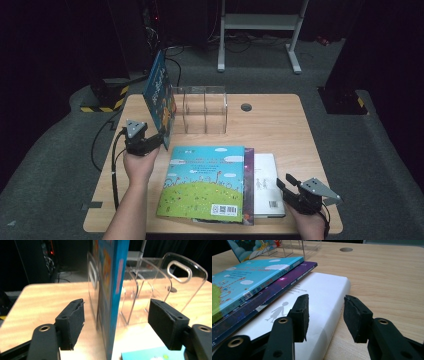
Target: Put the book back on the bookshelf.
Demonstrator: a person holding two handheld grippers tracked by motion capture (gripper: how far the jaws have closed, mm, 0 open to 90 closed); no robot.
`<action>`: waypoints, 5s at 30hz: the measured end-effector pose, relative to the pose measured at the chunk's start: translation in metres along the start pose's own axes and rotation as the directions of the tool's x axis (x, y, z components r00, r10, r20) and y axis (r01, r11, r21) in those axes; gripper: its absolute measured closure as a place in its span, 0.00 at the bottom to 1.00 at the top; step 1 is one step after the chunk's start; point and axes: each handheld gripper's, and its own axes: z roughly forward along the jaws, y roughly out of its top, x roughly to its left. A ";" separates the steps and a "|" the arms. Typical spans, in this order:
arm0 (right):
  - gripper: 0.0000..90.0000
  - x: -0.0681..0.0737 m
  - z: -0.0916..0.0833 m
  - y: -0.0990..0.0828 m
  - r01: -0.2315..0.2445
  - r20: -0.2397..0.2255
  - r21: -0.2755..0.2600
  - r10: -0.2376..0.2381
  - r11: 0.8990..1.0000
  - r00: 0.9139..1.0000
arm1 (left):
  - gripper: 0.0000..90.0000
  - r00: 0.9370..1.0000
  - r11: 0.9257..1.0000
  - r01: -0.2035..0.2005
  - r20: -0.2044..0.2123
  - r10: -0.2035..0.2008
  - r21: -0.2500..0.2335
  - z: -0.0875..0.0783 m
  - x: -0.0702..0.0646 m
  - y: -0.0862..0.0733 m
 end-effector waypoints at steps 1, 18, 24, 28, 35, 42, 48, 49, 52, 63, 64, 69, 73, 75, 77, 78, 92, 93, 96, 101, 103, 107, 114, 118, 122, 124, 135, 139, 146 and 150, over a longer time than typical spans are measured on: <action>0.62 0.000 0.000 0.000 0.003 0.000 0.001 -0.003 1.000 1.000 | 0.31 1.000 1.000 0.000 0.001 0.000 0.008 -0.002 0.001 -0.003; 0.63 0.006 0.000 0.005 0.046 -0.015 0.028 -0.046 0.999 0.999 | 0.25 0.984 0.979 -0.023 0.175 -0.013 0.201 -0.023 -0.006 -0.068; 0.61 0.010 0.001 0.008 0.072 -0.074 0.031 -0.070 0.997 0.995 | 0.19 0.979 0.964 -0.041 0.202 -0.013 0.264 -0.025 -0.015 -0.091; 0.61 0.014 0.004 0.011 0.048 -0.067 0.043 -0.045 0.998 0.997 | 0.16 0.971 0.954 -0.030 0.235 -0.043 0.298 -0.023 -0.014 -0.105; 0.50 0.019 0.010 0.020 0.092 -0.039 0.065 -0.089 0.994 0.995 | 0.16 0.960 0.943 -0.094 0.279 0.001 0.319 -0.019 -0.013 -0.107; 0.49 0.033 0.018 0.033 0.132 -0.084 0.099 -0.124 0.986 0.989 | 0.14 0.955 0.936 -0.095 0.295 -0.010 0.340 -0.019 -0.016 -0.111; 0.44 0.043 0.027 0.039 0.136 -0.100 0.125 -0.124 0.983 0.987 | 0.12 0.954 0.931 -0.079 0.298 -0.033 0.356 -0.019 -0.015 -0.113; 0.47 0.044 0.029 0.039 0.134 -0.104 0.134 -0.120 0.982 0.987 | 0.12 0.954 0.931 -0.079 0.299 -0.033 0.357 -0.019 -0.014 -0.113; 0.53 0.047 0.034 0.041 0.135 -0.140 0.146 -0.114 0.980 0.984 | 0.12 0.952 0.925 -0.079 0.305 -0.041 0.372 -0.017 -0.014 -0.115; 0.41 0.074 0.054 0.043 0.174 -0.111 0.107 -0.162 0.979 0.980 | 0.13 0.937 0.923 -0.083 0.346 -0.057 0.376 -0.016 -0.023 -0.116; 0.41 0.077 0.055 0.043 0.181 -0.107 0.107 -0.170 0.978 0.980 | 0.13 0.935 0.923 -0.086 0.350 -0.055 0.375 -0.016 -0.024 -0.116; 0.42 0.083 0.057 0.038 0.199 -0.120 0.131 -0.184 0.971 0.976 | 0.11 0.933 0.925 -0.096 0.357 -0.046 0.369 -0.016 -0.027 -0.117; 0.38 0.082 0.056 0.035 0.174 -0.123 0.139 -0.157 0.975 0.980 | 0.11 0.934 0.925 -0.099 0.356 -0.041 0.367 -0.016 -0.027 -0.117; 0.39 0.082 0.054 0.034 0.183 -0.125 0.128 -0.167 0.975 0.978 | 0.11 0.934 0.924 -0.096 0.355 -0.045 0.371 -0.016 -0.027 -0.117; 0.37 0.083 0.053 0.033 0.189 -0.112 0.131 -0.175 0.973 0.978 | 0.11 0.935 0.924 -0.093 0.352 -0.048 0.370 -0.016 -0.028 -0.117; 0.36 0.082 0.053 0.033 0.187 -0.120 0.137 -0.171 0.973 0.978 | 0.11 0.935 0.924 -0.087 0.350 -0.053 0.372 -0.017 -0.028 -0.117; 0.31 0.084 0.049 0.033 0.169 -0.126 0.147 -0.151 0.975 0.980 | 0.11 0.937 0.923 -0.082 0.345 -0.057 0.376 -0.016 -0.029 -0.116; 0.31 0.083 0.048 0.033 0.160 -0.124 0.150 -0.142 0.976 0.982 | 0.11 0.938 0.923 -0.080 0.343 -0.058 0.376 -0.016 -0.029 -0.116; 0.31 0.082 0.048 0.034 0.148 -0.132 0.148 -0.129 0.978 0.983 | 0.11 0.936 0.922 -0.080 0.346 -0.061 0.378 -0.016 -0.030 -0.117; 0.30 0.080 0.047 0.035 0.134 -0.129 0.153 -0.115 0.979 0.985 | 0.12 0.928 0.919 -0.101 0.370 -0.051 0.380 -0.016 -0.036 -0.116; 0.29 0.079 0.048 0.036 0.118 -0.129 0.164 -0.097 0.979 0.987 | 0.12 0.924 0.920 -0.103 0.379 -0.053 0.379 -0.015 -0.039 -0.116; 0.28 0.078 0.046 0.036 0.092 -0.104 0.166 -0.076 0.982 0.992 | 0.12 0.914 0.918 -0.123 0.404 -0.043 0.377 -0.014 -0.044 -0.117; 0.23 0.074 0.046 0.037 0.057 -0.094 0.186 -0.040 0.981 0.995 | 0.13 0.909 0.918 -0.123 0.414 -0.047 0.376 -0.012 -0.048 -0.116; 0.17 0.073 0.043 0.033 0.051 -0.085 0.191 -0.035 0.980 0.996 | 0.13 0.904 0.917 -0.136 0.425 -0.040 0.376 -0.008 -0.055 -0.115; 0.16 0.071 0.042 0.032 0.052 -0.079 0.189 -0.038 0.981 0.996 | 0.13 0.897 0.913 -0.142 0.439 -0.044 0.382 -0.007 -0.062 -0.114; 0.14 0.071 0.042 0.032 0.039 -0.078 0.197 -0.024 0.980 0.997 | 0.13 0.896 0.915 -0.138 0.441 -0.047 0.379 -0.007 -0.065 -0.115; 0.19 0.061 0.037 0.031 0.017 -0.092 0.219 0.003 0.976 0.996 | 0.15 0.887 0.925 -0.118 0.458 -0.065 0.361 -0.004 -0.078 -0.115; 0.19 0.059 0.038 0.030 0.000 -0.094 0.220 0.022 0.976 0.995 | 0.16 0.889 0.936 -0.093 0.453 -0.075 0.339 -0.002 -0.084 -0.110; 0.18 0.058 0.038 0.031 -0.020 -0.095 0.230 0.043 0.973 0.995 | 0.16 0.888 0.936 -0.149 0.459 -0.016 0.320 -0.002 -0.091 -0.112; 0.19 0.058 0.038 0.030 -0.027 -0.095 0.234 0.051 0.972 0.994 | 0.15 0.881 0.925 -0.164 0.474 -0.019 0.342 -0.004 -0.088 -0.116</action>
